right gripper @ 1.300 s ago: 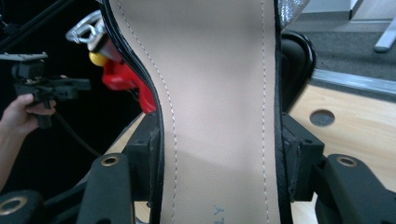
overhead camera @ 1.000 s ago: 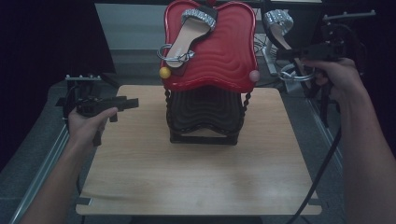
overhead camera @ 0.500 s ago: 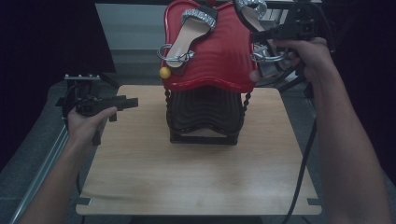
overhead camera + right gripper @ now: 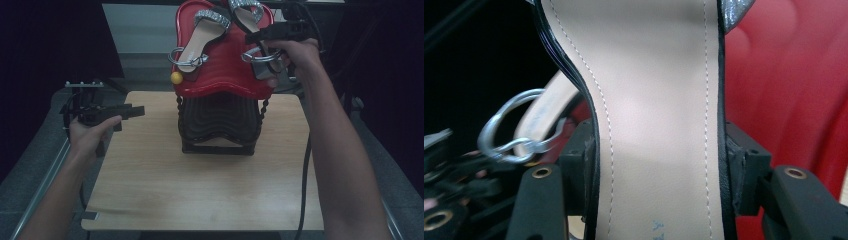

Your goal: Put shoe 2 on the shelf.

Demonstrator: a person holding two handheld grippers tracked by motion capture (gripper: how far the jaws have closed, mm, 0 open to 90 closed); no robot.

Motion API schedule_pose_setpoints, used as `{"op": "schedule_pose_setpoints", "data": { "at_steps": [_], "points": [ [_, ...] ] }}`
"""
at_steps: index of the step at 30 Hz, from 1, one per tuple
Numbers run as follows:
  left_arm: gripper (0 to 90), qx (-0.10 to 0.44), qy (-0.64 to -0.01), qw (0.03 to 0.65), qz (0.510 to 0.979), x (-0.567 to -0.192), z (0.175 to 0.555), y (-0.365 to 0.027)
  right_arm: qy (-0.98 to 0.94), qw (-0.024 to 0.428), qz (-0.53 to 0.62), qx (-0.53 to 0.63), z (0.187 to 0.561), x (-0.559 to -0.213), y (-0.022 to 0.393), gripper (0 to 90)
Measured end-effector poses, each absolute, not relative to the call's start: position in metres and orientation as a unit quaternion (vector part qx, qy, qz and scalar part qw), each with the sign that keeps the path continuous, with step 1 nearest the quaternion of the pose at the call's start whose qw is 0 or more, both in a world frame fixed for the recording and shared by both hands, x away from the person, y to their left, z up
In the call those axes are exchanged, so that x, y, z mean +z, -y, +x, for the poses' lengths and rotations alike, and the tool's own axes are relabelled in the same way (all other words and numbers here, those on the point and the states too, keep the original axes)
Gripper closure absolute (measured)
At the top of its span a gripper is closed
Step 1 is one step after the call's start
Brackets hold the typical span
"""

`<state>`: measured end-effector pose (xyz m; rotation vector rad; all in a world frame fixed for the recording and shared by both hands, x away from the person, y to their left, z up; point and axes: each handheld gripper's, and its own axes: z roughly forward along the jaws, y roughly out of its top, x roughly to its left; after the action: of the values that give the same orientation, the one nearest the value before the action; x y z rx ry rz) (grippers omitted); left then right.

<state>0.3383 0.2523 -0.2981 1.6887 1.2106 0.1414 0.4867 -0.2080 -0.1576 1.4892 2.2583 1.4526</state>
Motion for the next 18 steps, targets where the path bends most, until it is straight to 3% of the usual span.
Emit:
{"op": "schedule_pose_setpoints", "data": {
  "at_steps": [12, 18],
  "points": [
    [35.7, 0.060, -0.504, 0.503, 0.700, -0.302, 0.338, -0.258, -0.684, 0.132, 0.589, 0.410, 0.497, -0.177, 0.190, 40.0],
    [35.7, 0.058, -0.506, 0.501, 0.699, -0.305, 0.338, -0.259, -0.694, 0.181, 0.583, 0.382, 0.496, -0.180, 0.178, 37.3]
  ]
}}
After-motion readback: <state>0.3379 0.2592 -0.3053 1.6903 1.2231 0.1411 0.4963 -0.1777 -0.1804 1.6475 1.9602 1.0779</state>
